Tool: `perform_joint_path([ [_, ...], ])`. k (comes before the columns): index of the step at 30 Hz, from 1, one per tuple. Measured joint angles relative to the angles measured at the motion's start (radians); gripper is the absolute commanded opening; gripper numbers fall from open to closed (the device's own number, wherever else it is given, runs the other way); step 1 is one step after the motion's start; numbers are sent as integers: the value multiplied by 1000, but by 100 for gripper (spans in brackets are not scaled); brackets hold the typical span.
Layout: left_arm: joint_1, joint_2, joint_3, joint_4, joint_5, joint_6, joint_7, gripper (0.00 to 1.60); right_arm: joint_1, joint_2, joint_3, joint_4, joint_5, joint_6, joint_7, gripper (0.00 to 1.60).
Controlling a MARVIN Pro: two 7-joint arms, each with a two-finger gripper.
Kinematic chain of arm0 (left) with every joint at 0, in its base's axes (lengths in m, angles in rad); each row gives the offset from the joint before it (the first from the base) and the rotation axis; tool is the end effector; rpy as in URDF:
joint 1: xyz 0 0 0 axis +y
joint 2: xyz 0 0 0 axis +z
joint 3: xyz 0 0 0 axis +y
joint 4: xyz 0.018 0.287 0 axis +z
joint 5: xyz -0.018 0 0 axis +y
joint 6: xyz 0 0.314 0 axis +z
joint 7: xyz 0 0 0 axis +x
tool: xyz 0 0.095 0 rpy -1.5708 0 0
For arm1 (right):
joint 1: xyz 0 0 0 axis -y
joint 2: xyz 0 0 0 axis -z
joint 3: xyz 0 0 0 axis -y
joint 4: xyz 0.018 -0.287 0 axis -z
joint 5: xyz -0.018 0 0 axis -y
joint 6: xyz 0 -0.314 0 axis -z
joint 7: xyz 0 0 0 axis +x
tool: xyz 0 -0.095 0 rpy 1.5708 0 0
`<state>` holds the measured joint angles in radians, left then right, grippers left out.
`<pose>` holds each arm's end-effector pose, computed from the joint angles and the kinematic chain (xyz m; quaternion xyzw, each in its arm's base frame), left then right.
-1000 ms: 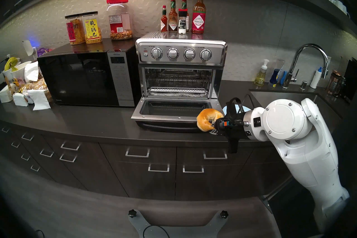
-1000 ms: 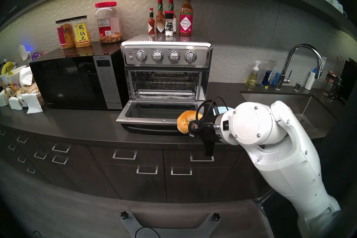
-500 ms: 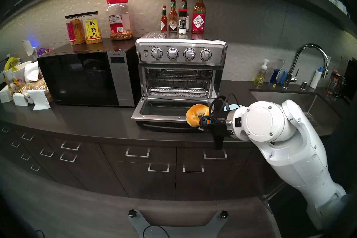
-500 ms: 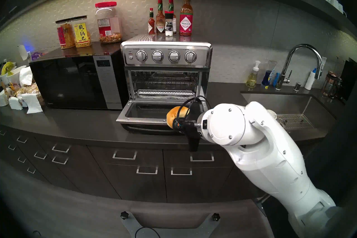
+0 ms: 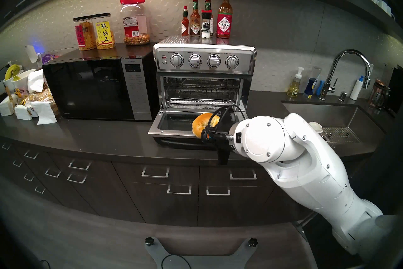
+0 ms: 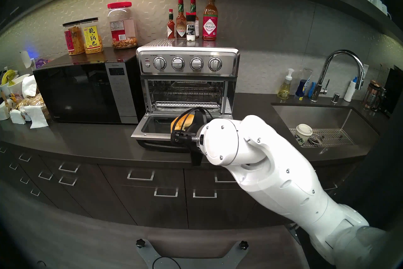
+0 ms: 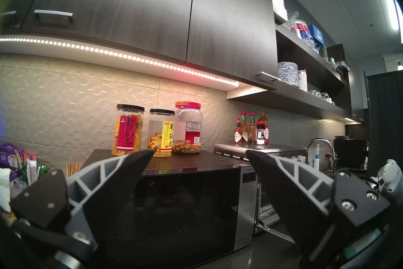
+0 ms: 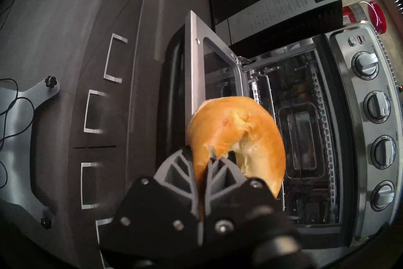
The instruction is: Open the oven and place the bagel inside on the rack
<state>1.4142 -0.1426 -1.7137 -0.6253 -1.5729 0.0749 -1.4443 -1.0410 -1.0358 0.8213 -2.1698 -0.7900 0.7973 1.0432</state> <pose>0.2701 0.5069 0.0077 0.5694 -0.1294 0.7802 0.2241 0.3541 0.1442 -0.1261 0.5720 0.6746 0.4397 0.1562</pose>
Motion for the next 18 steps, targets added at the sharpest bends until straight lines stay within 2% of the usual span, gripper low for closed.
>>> perform_joint_path([
  [11,-23,-1,19,5,7,2,-3,160,69,-17,-90,89,7,52,-55,0],
  [18,-38,-1,31,9,11,2,-5,160,102,-19,-119,129,33,61,-66,0],
])
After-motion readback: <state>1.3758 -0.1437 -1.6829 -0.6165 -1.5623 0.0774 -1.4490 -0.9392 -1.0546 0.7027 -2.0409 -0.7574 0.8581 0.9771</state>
